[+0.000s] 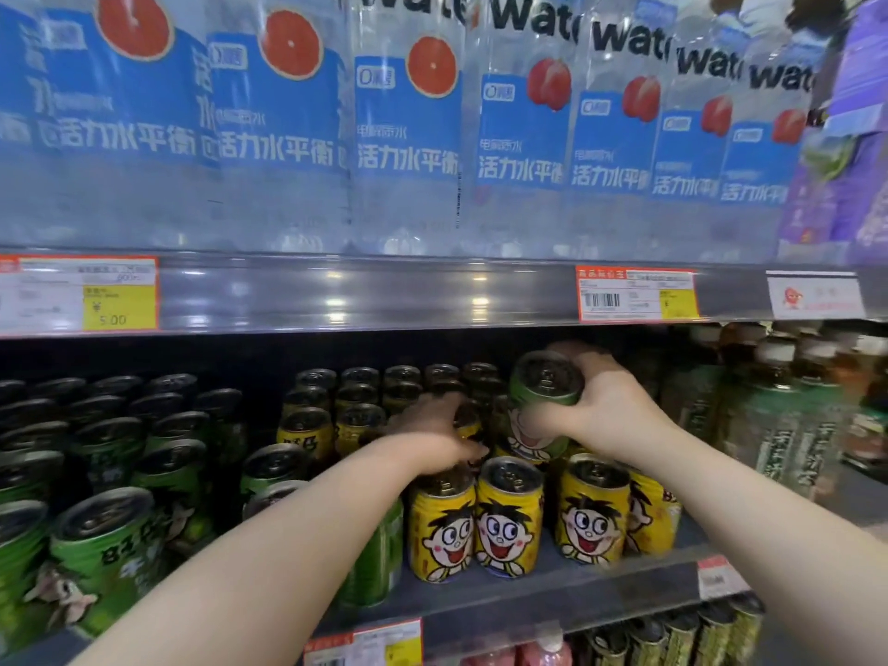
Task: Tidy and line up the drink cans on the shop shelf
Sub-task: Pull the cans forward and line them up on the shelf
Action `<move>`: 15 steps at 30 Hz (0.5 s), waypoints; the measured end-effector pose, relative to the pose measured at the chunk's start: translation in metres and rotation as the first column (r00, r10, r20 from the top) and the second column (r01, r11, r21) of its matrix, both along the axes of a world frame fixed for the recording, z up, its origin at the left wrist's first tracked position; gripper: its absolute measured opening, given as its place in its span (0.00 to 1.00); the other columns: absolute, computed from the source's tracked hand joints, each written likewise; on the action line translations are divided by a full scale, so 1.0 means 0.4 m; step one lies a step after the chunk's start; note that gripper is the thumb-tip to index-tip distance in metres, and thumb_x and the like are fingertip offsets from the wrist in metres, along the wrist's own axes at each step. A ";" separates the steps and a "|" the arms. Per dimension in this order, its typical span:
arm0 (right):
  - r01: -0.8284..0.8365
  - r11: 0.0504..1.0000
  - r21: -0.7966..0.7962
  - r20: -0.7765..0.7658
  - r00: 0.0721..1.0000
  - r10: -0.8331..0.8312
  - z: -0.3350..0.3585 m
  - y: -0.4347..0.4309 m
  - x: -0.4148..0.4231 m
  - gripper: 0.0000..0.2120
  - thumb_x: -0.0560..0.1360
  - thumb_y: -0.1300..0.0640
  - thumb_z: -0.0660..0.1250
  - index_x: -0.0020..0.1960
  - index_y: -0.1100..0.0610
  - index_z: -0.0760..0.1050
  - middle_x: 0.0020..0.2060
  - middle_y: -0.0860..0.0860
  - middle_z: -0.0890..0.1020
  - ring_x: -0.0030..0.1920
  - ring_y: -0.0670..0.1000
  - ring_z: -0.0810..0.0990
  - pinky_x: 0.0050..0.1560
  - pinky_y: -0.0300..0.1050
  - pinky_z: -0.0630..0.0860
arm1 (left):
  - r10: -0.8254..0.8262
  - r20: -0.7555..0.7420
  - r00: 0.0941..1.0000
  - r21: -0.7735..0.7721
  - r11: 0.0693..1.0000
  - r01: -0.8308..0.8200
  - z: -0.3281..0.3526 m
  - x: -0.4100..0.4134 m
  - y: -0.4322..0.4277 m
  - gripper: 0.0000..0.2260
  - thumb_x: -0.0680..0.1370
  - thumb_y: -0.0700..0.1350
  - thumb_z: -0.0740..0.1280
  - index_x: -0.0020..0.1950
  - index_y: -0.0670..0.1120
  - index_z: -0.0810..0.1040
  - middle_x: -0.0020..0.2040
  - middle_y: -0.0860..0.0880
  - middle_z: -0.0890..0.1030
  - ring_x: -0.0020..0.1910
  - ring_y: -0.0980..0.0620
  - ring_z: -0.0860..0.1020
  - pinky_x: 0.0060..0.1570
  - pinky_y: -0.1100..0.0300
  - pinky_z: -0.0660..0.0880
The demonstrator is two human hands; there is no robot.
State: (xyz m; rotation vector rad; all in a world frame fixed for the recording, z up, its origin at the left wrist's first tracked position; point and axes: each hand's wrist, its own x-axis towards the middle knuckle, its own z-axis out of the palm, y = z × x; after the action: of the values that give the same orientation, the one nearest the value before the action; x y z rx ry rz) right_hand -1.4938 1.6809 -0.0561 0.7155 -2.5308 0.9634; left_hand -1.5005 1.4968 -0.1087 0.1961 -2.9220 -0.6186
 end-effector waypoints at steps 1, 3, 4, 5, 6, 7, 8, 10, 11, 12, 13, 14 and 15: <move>-0.004 1.000 0.010 0.002 1.000 0.004 -0.006 0.000 -0.001 0.24 0.64 0.54 0.74 0.58 0.50 0.74 0.51 0.50 0.76 0.54 0.50 0.73 0.52 0.39 0.68 | 0.004 0.033 0.999 -0.032 0.999 -0.003 -0.009 -0.001 -0.001 0.33 0.70 0.59 0.69 0.71 0.54 0.62 0.71 0.46 0.67 0.68 0.44 0.67 0.64 0.51 0.67; -0.020 1.000 0.017 0.011 1.000 0.020 -0.014 -0.005 -0.002 0.25 0.63 0.53 0.74 0.59 0.50 0.73 0.51 0.50 0.75 0.55 0.49 0.72 0.52 0.39 0.68 | 0.030 0.051 0.998 -0.080 0.996 -0.026 -0.018 0.000 0.000 0.32 0.70 0.60 0.67 0.71 0.53 0.63 0.70 0.47 0.68 0.68 0.46 0.67 0.63 0.52 0.63; -0.029 0.999 0.018 0.011 1.000 0.029 -0.015 -0.009 -0.002 0.25 0.63 0.53 0.74 0.58 0.49 0.73 0.51 0.50 0.75 0.55 0.49 0.72 0.52 0.39 0.68 | 0.031 0.054 0.998 -0.095 0.995 -0.025 -0.017 0.002 0.001 0.30 0.71 0.60 0.66 0.70 0.53 0.64 0.70 0.47 0.68 0.67 0.46 0.67 0.63 0.53 0.64; -0.034 0.999 0.020 0.012 0.999 0.034 -0.017 -0.013 -0.003 0.25 0.63 0.52 0.74 0.59 0.49 0.72 0.51 0.49 0.75 0.55 0.49 0.72 0.52 0.40 0.68 | 0.016 0.062 0.998 -0.102 0.995 -0.009 -0.015 0.004 0.001 0.27 0.73 0.60 0.65 0.69 0.53 0.66 0.69 0.47 0.69 0.67 0.46 0.68 0.62 0.54 0.64; -0.037 0.999 0.026 0.016 0.999 0.037 -0.018 -0.018 -0.003 0.26 0.63 0.52 0.74 0.60 0.49 0.72 0.51 0.49 0.74 0.56 0.49 0.72 0.52 0.40 0.68 | -0.011 0.081 0.997 -0.091 0.996 0.019 -0.013 0.008 -0.002 0.24 0.74 0.59 0.63 0.68 0.52 0.68 0.68 0.47 0.70 0.66 0.46 0.69 0.61 0.55 0.65; -0.038 0.999 0.033 0.020 0.999 0.037 -0.018 -0.023 -0.003 0.27 0.63 0.52 0.74 0.61 0.50 0.71 0.51 0.49 0.74 0.56 0.49 0.71 0.53 0.40 0.68 | -0.041 0.100 0.994 -0.064 0.997 0.048 -0.007 0.015 -0.005 0.22 0.76 0.58 0.62 0.67 0.52 0.69 0.67 0.47 0.71 0.64 0.47 0.70 0.61 0.55 0.67; -0.037 0.999 0.039 0.023 0.999 0.036 -0.019 -0.028 -0.002 0.28 0.64 0.51 0.74 0.62 0.50 0.71 0.51 0.49 0.73 0.55 0.48 0.70 0.53 0.39 0.67 | -0.063 0.100 0.993 -0.024 0.998 0.065 -0.001 0.026 -0.010 0.20 0.76 0.57 0.61 0.67 0.51 0.70 0.67 0.47 0.72 0.63 0.47 0.71 0.61 0.56 0.69; -0.040 0.999 0.034 0.028 0.999 0.039 -0.016 -0.039 0.003 0.29 0.65 0.50 0.74 0.63 0.50 0.70 0.52 0.48 0.72 0.55 0.48 0.69 0.54 0.39 0.67 | -0.057 0.040 0.998 0.076 0.996 0.054 0.019 0.056 -0.034 0.20 0.77 0.55 0.61 0.67 0.50 0.71 0.67 0.47 0.72 0.63 0.48 0.72 0.58 0.59 0.70; -0.046 0.999 0.025 0.035 0.998 0.045 -0.015 -0.045 0.006 0.29 0.65 0.50 0.74 0.63 0.50 0.69 0.52 0.48 0.71 0.55 0.48 0.69 0.54 0.39 0.67 | -0.024 -0.003 1.000 0.122 0.992 0.024 0.031 0.076 -0.050 0.20 0.77 0.55 0.62 0.67 0.50 0.71 0.68 0.49 0.72 0.63 0.48 0.72 0.58 0.60 0.69; -0.054 0.998 0.016 0.043 0.998 0.053 -0.014 -0.054 0.010 0.29 0.65 0.50 0.74 0.64 0.50 0.69 0.51 0.48 0.70 0.56 0.49 0.70 0.56 0.40 0.68 | 0.016 -0.044 0.999 0.150 0.989 -0.009 0.042 0.101 -0.074 0.20 0.76 0.56 0.62 0.66 0.51 0.72 0.67 0.50 0.73 0.63 0.49 0.72 0.58 0.60 0.70; -0.067 0.998 0.010 0.051 0.997 0.066 -0.014 -0.063 0.015 0.30 0.65 0.50 0.74 0.64 0.50 0.69 0.51 0.48 0.70 0.57 0.49 0.70 0.57 0.41 0.69 | 0.058 -0.068 0.996 0.148 0.988 -0.047 0.052 0.131 -0.099 0.20 0.75 0.58 0.63 0.64 0.51 0.73 0.65 0.51 0.74 0.61 0.50 0.73 0.58 0.60 0.70; -0.085 0.996 0.004 0.055 0.995 0.085 -0.015 -0.075 0.019 0.30 0.64 0.50 0.74 0.64 0.50 0.69 0.52 0.47 0.70 0.57 0.49 0.70 0.59 0.42 0.70 | 0.098 -0.071 0.993 0.103 0.991 -0.091 0.059 0.166 -0.123 0.22 0.73 0.62 0.63 0.62 0.52 0.74 0.62 0.51 0.76 0.59 0.50 0.74 0.57 0.60 0.72; -0.108 0.994 -0.006 0.054 0.993 0.108 -0.017 -0.088 0.023 0.30 0.64 0.50 0.74 0.64 0.50 0.69 0.52 0.48 0.71 0.58 0.49 0.71 0.59 0.43 0.70 | 0.129 -0.052 0.990 0.022 0.991 -0.128 0.064 0.204 -0.149 0.25 0.70 0.66 0.63 0.61 0.53 0.75 0.60 0.51 0.77 0.57 0.50 0.75 0.56 0.58 0.73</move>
State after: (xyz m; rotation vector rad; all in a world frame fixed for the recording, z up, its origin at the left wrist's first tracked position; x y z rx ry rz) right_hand -1.4846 1.6459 -0.0629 0.8441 -2.5590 1.0360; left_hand -1.4188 1.4372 -0.0830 0.3616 -2.8262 -0.6210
